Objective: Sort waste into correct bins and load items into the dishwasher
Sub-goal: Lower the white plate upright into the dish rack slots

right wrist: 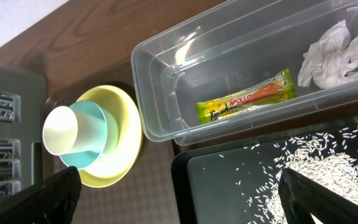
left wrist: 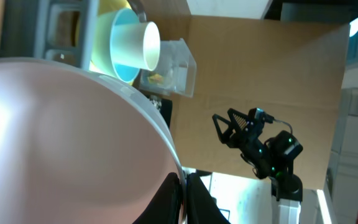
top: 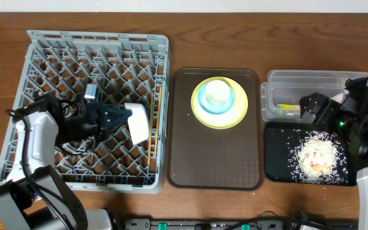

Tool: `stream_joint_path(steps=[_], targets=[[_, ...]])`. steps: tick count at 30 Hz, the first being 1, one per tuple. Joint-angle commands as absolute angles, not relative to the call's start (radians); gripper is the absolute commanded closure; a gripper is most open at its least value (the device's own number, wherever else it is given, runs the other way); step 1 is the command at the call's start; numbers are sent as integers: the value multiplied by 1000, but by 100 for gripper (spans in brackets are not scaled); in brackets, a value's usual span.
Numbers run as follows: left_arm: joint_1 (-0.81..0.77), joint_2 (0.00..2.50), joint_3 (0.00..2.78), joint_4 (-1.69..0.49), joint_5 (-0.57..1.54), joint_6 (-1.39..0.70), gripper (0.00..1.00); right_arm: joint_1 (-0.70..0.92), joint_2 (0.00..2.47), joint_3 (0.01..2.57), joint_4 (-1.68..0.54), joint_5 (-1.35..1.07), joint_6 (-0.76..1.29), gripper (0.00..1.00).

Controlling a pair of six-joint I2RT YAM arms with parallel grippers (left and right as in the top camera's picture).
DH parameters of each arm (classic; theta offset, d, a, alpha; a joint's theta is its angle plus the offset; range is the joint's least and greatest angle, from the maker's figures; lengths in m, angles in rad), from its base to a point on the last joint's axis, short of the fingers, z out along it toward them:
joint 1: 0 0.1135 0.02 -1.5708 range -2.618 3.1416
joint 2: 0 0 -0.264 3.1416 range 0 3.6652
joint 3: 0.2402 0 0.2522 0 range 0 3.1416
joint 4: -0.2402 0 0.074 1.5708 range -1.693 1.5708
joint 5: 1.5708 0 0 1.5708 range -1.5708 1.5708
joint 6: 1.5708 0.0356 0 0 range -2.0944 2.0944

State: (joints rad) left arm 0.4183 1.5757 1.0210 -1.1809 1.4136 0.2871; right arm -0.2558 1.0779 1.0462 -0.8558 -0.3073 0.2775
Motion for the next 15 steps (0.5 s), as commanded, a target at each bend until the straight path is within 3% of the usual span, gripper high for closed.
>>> stream_joint_path(steps=[1,15], targets=[[446,1581,1017,-1184,1376,311,93,-261,1073,1056,-857,-315,273,1],[566,1581,1017,-1213,1078,310,92,-261,1073,1056,-857,-315,273,1]])
